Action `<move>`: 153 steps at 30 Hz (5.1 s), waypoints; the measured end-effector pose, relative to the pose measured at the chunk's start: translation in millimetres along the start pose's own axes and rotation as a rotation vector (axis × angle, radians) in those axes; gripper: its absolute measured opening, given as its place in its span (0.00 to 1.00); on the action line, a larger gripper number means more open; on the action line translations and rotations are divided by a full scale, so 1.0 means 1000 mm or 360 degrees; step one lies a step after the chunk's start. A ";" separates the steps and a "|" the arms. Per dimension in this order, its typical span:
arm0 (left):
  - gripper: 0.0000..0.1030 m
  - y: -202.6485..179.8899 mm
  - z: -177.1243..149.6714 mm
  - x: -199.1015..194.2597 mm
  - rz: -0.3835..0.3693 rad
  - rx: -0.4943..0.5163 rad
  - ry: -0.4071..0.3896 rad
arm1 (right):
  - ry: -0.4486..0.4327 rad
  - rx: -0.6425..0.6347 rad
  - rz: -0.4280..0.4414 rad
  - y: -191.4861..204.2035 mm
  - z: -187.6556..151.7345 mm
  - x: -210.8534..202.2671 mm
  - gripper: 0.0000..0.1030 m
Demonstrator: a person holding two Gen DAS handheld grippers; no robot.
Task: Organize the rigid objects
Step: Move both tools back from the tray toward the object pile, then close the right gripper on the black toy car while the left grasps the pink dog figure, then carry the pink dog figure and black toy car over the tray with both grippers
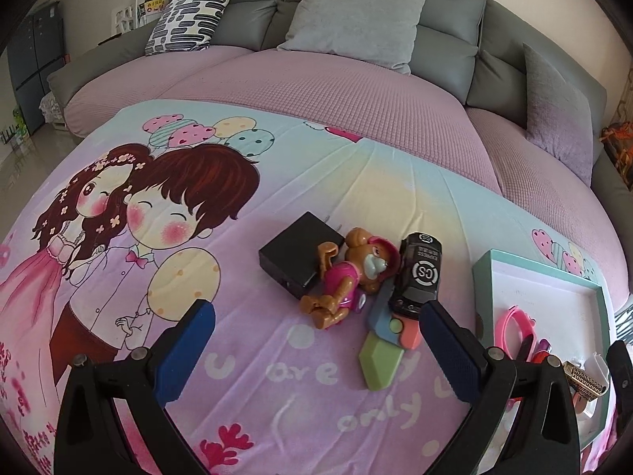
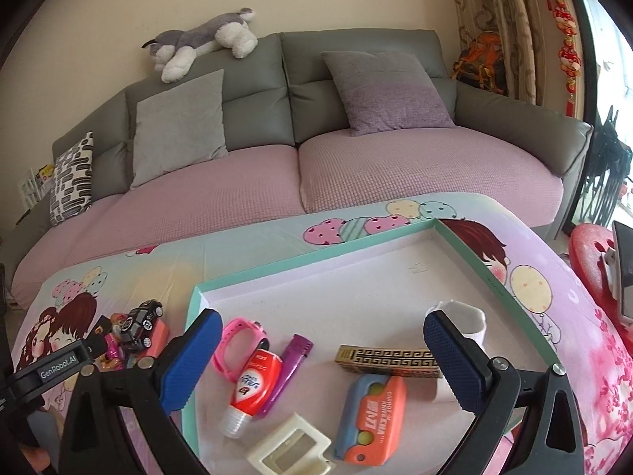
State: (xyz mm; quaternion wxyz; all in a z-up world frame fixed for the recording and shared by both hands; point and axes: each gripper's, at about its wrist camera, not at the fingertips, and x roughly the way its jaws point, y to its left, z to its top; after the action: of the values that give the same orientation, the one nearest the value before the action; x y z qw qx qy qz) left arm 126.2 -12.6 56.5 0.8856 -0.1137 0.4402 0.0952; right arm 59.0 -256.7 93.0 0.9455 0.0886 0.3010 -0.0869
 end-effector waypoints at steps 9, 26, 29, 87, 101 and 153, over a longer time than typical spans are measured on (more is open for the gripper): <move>1.00 0.035 0.004 -0.001 0.0008 -0.0088 -0.0057 | 0.0095 -0.0085 0.0166 0.044 -0.015 0.017 1.00; 1.00 0.069 0.007 0.003 -0.0087 -0.0231 -0.0106 | 0.0203 -0.0248 0.0260 0.095 -0.035 0.030 1.00; 1.00 0.068 0.009 0.005 -0.0140 -0.0249 -0.0101 | 0.0217 -0.0249 0.0277 0.095 -0.036 0.030 1.00; 0.23 0.021 -0.006 0.036 -0.0609 0.0025 0.0120 | 0.0513 -0.0295 0.0695 0.148 -0.005 0.087 0.31; 0.23 0.028 0.004 0.001 -0.0570 0.0065 -0.0033 | 0.0395 -0.0060 0.0743 0.110 -0.003 0.047 0.29; 0.24 -0.170 -0.063 -0.028 -0.0753 0.0910 -0.0082 | 0.0041 0.0400 -0.0075 -0.093 0.011 0.011 0.30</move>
State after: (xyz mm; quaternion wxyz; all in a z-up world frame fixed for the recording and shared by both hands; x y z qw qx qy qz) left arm 107.1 -194.6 62.2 0.8899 0.0422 0.3880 -0.2361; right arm 53.8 -350.2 85.3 0.9207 0.2003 0.3020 -0.1449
